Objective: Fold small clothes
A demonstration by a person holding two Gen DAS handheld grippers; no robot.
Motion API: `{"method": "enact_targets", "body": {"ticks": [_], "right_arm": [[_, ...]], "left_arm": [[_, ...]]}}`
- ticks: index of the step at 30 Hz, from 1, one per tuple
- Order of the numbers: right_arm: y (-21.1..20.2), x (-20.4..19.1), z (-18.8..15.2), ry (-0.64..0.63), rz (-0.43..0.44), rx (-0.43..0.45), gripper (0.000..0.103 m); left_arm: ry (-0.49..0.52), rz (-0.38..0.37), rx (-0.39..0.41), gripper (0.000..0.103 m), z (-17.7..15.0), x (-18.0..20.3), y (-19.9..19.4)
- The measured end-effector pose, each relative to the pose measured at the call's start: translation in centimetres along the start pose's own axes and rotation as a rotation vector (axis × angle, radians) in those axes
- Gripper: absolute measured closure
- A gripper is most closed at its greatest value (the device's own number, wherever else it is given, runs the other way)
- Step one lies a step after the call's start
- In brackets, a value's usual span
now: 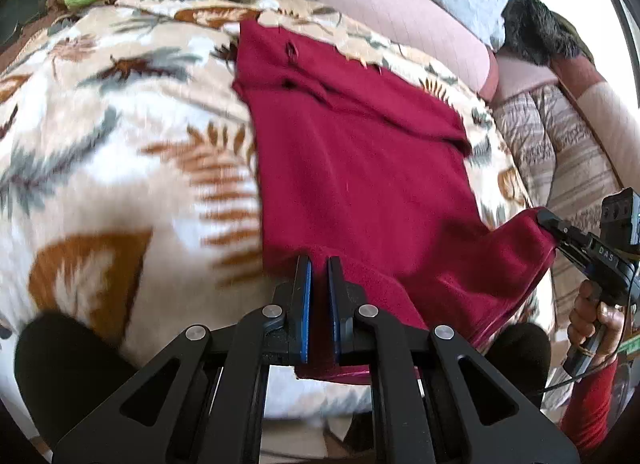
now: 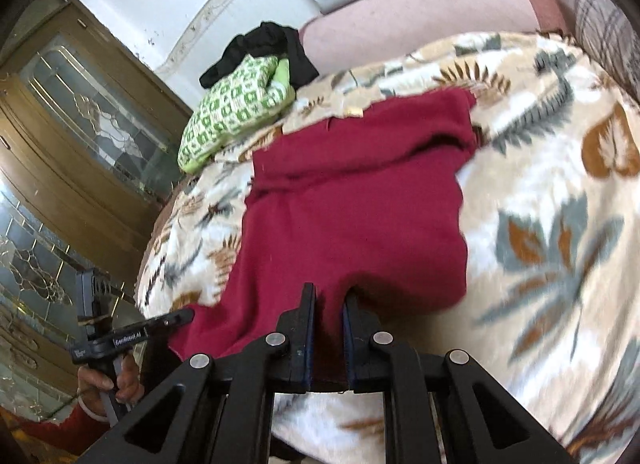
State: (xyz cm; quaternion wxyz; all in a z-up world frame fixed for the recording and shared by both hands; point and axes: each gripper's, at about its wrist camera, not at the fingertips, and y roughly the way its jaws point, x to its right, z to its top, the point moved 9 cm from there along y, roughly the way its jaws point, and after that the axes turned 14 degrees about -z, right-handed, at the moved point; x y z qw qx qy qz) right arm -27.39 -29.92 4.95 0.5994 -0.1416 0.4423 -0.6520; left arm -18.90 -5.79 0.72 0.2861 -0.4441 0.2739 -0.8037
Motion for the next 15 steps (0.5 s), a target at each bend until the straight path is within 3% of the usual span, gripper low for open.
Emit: {"method": "enact_targets", "body": {"ticks": [6, 8, 15], "right_arm": [[2.2, 0.3, 6.3, 0.032, 0.006, 0.052, 0.093], [3.4, 0.4, 8.9, 0.030, -0.004, 0.067, 0.093], [9.6, 3.0, 18.0, 0.050, -0.117, 0.079, 0.093]], "left_arm": [[0.014, 0.035, 0.075, 0.096, 7.0, -0.2, 0.9], [0.020, 0.045, 0.113, 0.096, 10.7, -0.1, 1.8], [0.045, 0.130, 0.170, 0.096, 21.3, -2.1, 6.7]]}}
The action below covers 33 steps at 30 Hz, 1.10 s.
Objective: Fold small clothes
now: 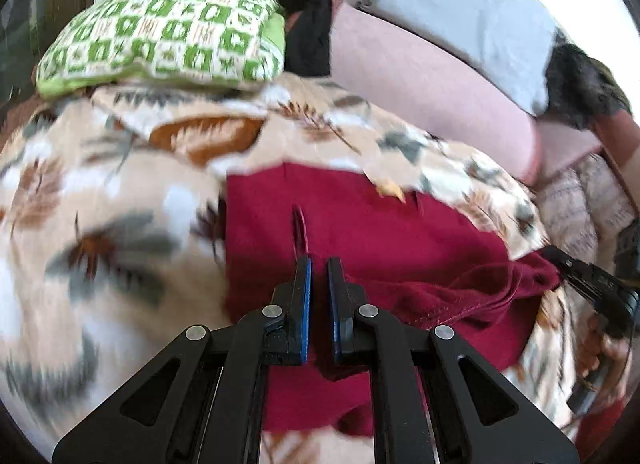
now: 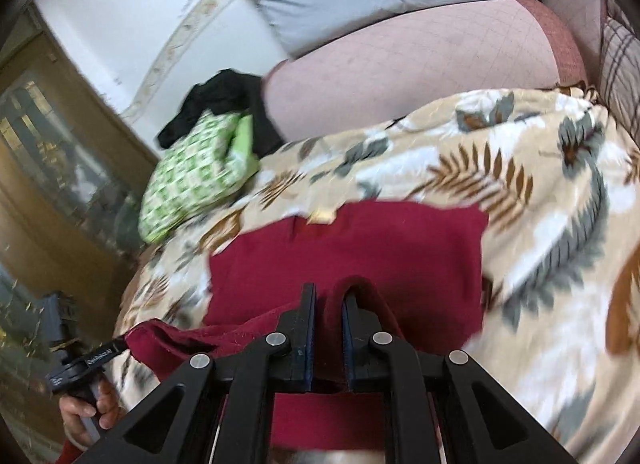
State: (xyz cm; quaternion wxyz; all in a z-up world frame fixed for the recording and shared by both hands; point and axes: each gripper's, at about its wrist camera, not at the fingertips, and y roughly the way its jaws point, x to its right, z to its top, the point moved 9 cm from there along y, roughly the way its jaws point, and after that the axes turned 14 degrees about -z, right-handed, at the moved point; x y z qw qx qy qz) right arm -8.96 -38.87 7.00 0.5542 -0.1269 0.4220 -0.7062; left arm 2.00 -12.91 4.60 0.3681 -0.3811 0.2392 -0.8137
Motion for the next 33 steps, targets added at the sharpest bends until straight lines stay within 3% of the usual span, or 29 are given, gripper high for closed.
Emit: {"method": "enact_targets", "body": {"ticks": [6, 9, 12, 13, 15, 16, 17, 20, 23, 26, 27, 28, 30, 33], "right_arm": [[7.7, 2.3, 4.8, 0.095, -0.079, -0.005, 0.093], [10.7, 2.0, 5.4, 0.034, -0.139, -0.008, 0.093], [12.1, 2.5, 5.1, -0.019, -0.215, -0.057, 0.082], [11.5, 3.2, 5.3, 0.006, -0.210, -0.040, 0.073], [9.2, 5.2, 5.9, 0.077, -0.220, 0.022, 0.062], [8.0, 6.1, 6.0, 0.109, -0.225, 0.044, 0.061], [6.7, 6.6, 6.0, 0.123, -0.212, 0.061, 0.061], [4.8, 5.1, 5.2, 0.030, -0.146, 0.079, 0.061], [6.4, 2.2, 3.6, -0.125, -0.174, 0.041, 0.061], [9.8, 0.4, 2.9, -0.159, -0.171, -0.008, 0.061], [11.3, 0.2, 2.7, -0.170, -0.189, -0.031, 0.061], [13.3, 1.0, 2.5, -0.187, -0.276, -0.050, 0.061], [15.7, 2.4, 2.1, -0.187, -0.374, -0.081, 0.061], [15.1, 2.7, 2.0, -0.137, -0.334, -0.080, 0.061]], "left_arm": [[-0.058, 0.098, 0.002, 0.096, 4.6, -4.4, 6.0], [-0.086, 0.070, -0.031, 0.096, 5.1, -5.4, 7.5], [-0.118, 0.025, -0.040, 0.091, 5.5, -5.9, 7.2], [-0.115, 0.027, -0.018, 0.089, 5.9, -6.1, 6.4], [-0.106, 0.041, 0.023, 0.074, 6.7, -6.5, 4.9], [-0.111, 0.035, 0.035, 0.069, 6.8, -6.6, 4.4], [-0.116, 0.018, 0.043, 0.063, 6.8, -6.5, 3.9], [-0.094, 0.010, 0.034, 0.063, 6.2, -5.7, 3.9], [-0.072, 0.017, -0.026, 0.063, 4.7, -4.9, 6.1], [-0.039, 0.068, -0.125, 0.063, 2.7, -5.0, 9.7], [-0.026, 0.091, -0.142, 0.063, 2.3, -5.3, 10.3], [-0.007, 0.125, -0.168, 0.063, 1.8, -5.8, 11.2], [-0.016, 0.110, -0.187, 0.062, 1.4, -6.4, 11.8], [-0.042, 0.058, -0.166, 0.062, 1.7, -6.5, 10.1]]}}
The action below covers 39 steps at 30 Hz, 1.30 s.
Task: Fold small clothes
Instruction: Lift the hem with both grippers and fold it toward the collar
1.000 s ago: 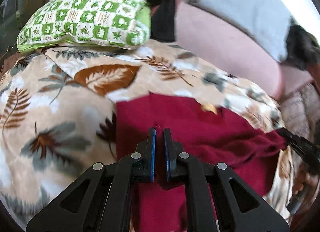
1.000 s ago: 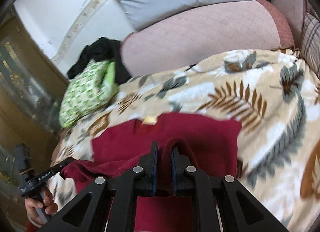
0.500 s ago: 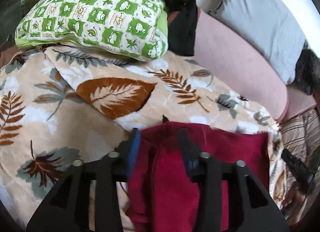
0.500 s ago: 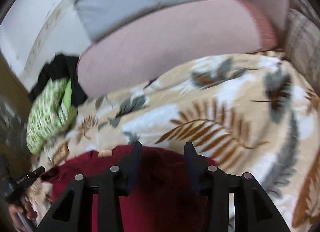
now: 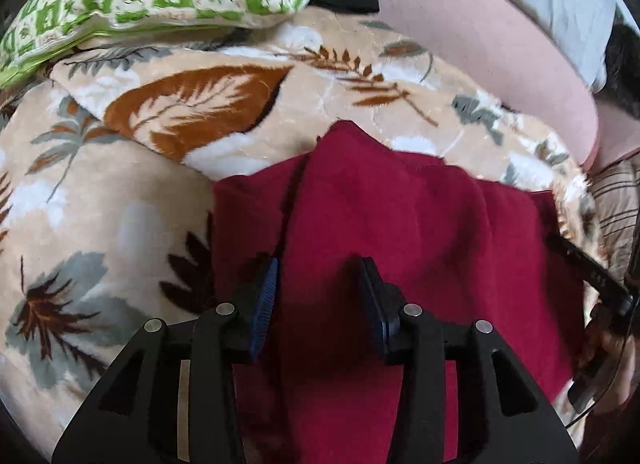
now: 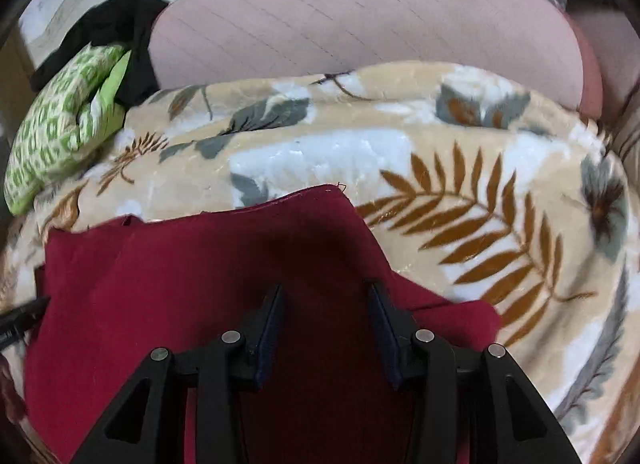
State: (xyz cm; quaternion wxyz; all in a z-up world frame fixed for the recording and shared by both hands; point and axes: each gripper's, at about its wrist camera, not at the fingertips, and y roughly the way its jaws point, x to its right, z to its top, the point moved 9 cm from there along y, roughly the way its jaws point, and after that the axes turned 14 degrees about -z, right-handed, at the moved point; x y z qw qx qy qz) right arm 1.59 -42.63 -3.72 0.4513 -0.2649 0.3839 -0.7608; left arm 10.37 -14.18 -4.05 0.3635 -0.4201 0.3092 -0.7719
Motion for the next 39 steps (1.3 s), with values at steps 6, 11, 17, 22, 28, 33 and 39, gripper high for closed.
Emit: {"method": "enact_targets", "body": {"ticks": [6, 11, 17, 22, 28, 33, 39], "right_arm": [[-7.6, -0.9, -3.7, -0.082, 0.128, 0.061, 0.060], [-9.3, 2.5, -7.2, -0.058, 0.051, 0.075, 0.059], [-8.6, 5.9, -10.2, 0.007, 0.027, 0.019, 0.059], [-7.5, 5.0, -10.8, 0.018, 0.088, -0.010, 0.064], [-10.1, 5.4, -10.5, 0.032, 0.106, 0.034, 0.067], [-10.0, 4.6, -11.8, -0.022, 0.096, 0.024, 0.061], [-8.2, 3.2, -12.8, -0.010, 0.136, -0.014, 0.095]], "left_arm": [[0.049, -0.047, 0.031, 0.062, -2.6, 0.3, -5.1], [-0.007, -0.140, -0.026, 0.062, -6.6, 0.3, -6.6], [-0.020, -0.186, -0.079, 0.062, -9.9, 1.7, -5.1], [0.012, -0.183, -0.067, 0.062, -9.9, 2.6, -4.2], [0.063, -0.185, -0.080, 0.062, -10.2, 2.9, -5.6], [0.094, -0.177, -0.082, 0.062, -11.0, 3.0, -5.2], [0.107, -0.160, -0.118, 0.079, -11.4, 3.0, -3.8]]}}
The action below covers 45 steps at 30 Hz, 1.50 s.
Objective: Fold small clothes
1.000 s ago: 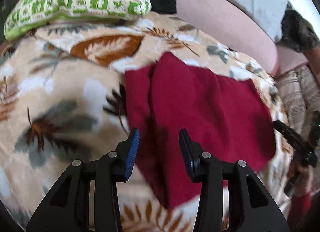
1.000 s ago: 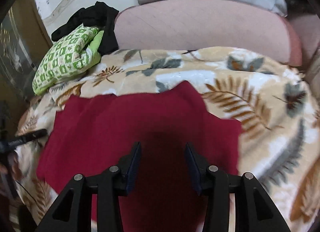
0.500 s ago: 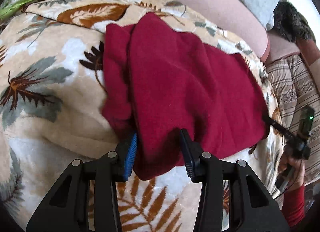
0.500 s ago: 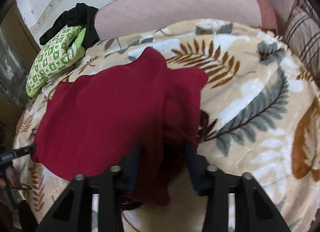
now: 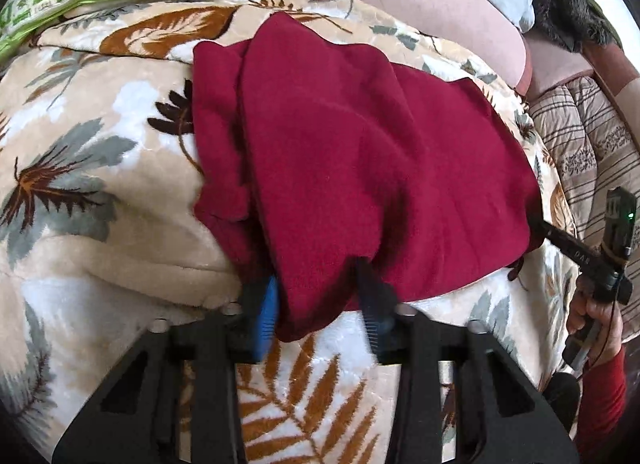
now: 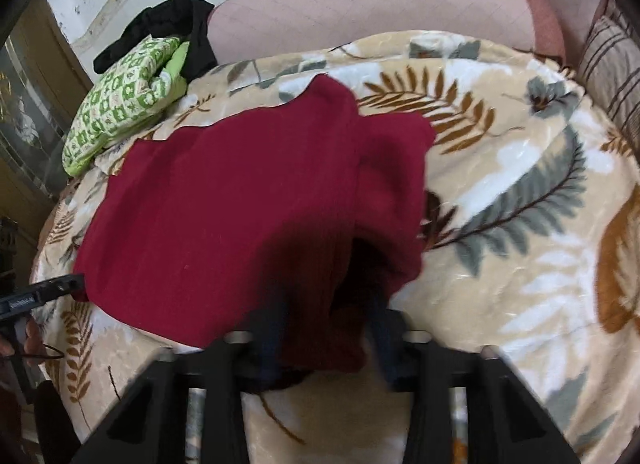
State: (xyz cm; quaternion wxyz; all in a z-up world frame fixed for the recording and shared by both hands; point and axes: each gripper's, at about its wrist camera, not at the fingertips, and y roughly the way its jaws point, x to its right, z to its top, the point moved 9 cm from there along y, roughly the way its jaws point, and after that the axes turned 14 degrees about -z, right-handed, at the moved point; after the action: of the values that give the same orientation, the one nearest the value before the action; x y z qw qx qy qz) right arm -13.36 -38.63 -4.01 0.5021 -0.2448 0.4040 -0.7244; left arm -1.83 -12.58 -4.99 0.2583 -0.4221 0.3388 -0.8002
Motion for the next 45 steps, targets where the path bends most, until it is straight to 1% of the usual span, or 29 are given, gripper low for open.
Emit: {"method": "enact_targets", "body": {"ticks": [1, 3, 5, 7, 8, 10, 11, 12, 14, 15, 17, 18, 19, 20, 21, 24, 25, 26, 27, 28, 30, 33, 36, 40, 43, 45], "right_arm": [[-0.4, -0.1, 0.2, -0.002, 0.000, 0.014, 0.097], [-2.0, -0.1, 0.7, -0.025, -0.010, 0.060, 0.097], [-3.8, 0.3, 1.1, -0.032, -0.008, 0.098, 0.097], [-4.9, 0.9, 1.1, -0.027, 0.002, 0.108, 0.097], [-4.8, 1.1, 0.9, -0.029, -0.004, 0.104, 0.097], [-3.6, 1.8, 0.0, -0.026, -0.030, 0.063, 0.098], [-2.5, 2.3, -0.7, -0.003, -0.033, 0.028, 0.097], [-1.3, 2.6, -1.4, 0.020, -0.026, -0.011, 0.097], [-0.2, 2.7, -2.3, 0.049, -0.016, -0.043, 0.097], [-0.4, 2.9, -2.3, 0.070, -0.007, -0.039, 0.097], [-1.6, 3.3, -1.8, 0.098, 0.009, -0.027, 0.097], [-2.4, 3.5, -1.4, 0.095, -0.009, -0.009, 0.089], [-3.3, 3.8, -0.8, 0.082, -0.047, 0.018, 0.079], [-4.3, 3.8, -0.1, 0.057, -0.085, 0.056, 0.076], [-5.1, 3.5, 0.6, 0.035, -0.098, 0.085, 0.074], [-5.5, 1.5, 2.9, -0.010, -0.095, 0.120, 0.074], [-5.2, 0.9, 3.5, -0.016, -0.089, 0.122, 0.074], [-4.6, 0.1, 4.3, -0.025, -0.081, 0.123, 0.074], [-3.9, -0.7, 5.2, -0.035, -0.076, 0.125, 0.074], [-3.3, -1.3, 5.6, -0.043, -0.077, 0.127, 0.074], [-1.6, -2.3, 7.1, -0.055, -0.093, 0.117, 0.074], [1.1, -3.2, 8.8, -0.042, -0.080, 0.076, 0.074], [3.1, -3.3, 10.2, -0.045, -0.126, 0.074, 0.074], [4.8, -2.3, 11.4, -0.031, -0.174, 0.070, 0.074], [6.4, -1.3, 11.6, -0.025, -0.207, 0.044, 0.074], [7.1, -1.1, 11.6, -0.021, -0.211, 0.039, 0.074]], "left_arm": [[0.006, 0.000, 0.002, 0.083, 0.1, 0.0, -0.2], [0.022, -0.004, 0.009, 0.095, 0.3, 0.0, -1.0], [0.047, -0.003, 0.022, 0.095, 0.4, -0.1, -2.3], [0.065, -0.002, 0.020, 0.095, -0.2, -0.4, -3.1], [0.055, -0.001, 0.016, 0.095, -0.5, -0.8, -3.1], [0.019, 0.011, -0.009, 0.095, -1.6, -2.1, -2.2], [0.000, 0.017, -0.019, 0.095, -2.0, -2.7, -1.8], [-0.018, 0.006, -0.017, 0.095, -2.2, -3.0, -1.5], [-0.036, -0.007, -0.001, 0.095, -2.1, -2.9, -2.0], [-0.024, 0.001, 0.006, 0.095, -1.9, -2.5, -2.5], [0.036, 0.048, 0.020, 0.095, -1.5, -1.6, -3.5], [0.072, 0.072, 0.026, 0.095, -1.3, -1.0, -4.1], [0.107, 0.089, 0.037, 0.095, -1.1, -0.3, -4.6], [0.122, 0.101, 0.045, 0.095, -0.9, 0.0, -4.8], [0.137, 0.114, 0.057, 0.095, -0.5, 0.3, -5.0], [0.128, 0.102, 0.081, 0.095, 0.7, 1.1, -5.4], [0.118, 0.098, 0.095, 0.094, 1.3, 1.2, -5.5], [0.113, 0.101, 0.108, 0.087, 1.9, 1.2, -5.4], [0.110, 0.107, 0.112, 0.078, 2.3, 1.2, -5.2], [0.104, 0.117, 0.118, 0.075, 2.9, 1.0, -4.9], [0.095, 0.124, 0.128, 0.074, 4.0, 0.9, -3.8], [0.070, 0.161, 0.137, 0.074, 5.4, -0.2, -2.0], [0.057, 0.197, 0.154, 0.074, 6.7, -1.2, -0.7], [0.067, 0.232, 0.168, 0.074, 7.6, -1.7, 0.3], [0.067, 0.239, 0.165, 0.074, 7.9, -2.0, 0.8], [0.063, 0.239, 0.160, 0.074, 8.0, -2.2, 1.0]]}}
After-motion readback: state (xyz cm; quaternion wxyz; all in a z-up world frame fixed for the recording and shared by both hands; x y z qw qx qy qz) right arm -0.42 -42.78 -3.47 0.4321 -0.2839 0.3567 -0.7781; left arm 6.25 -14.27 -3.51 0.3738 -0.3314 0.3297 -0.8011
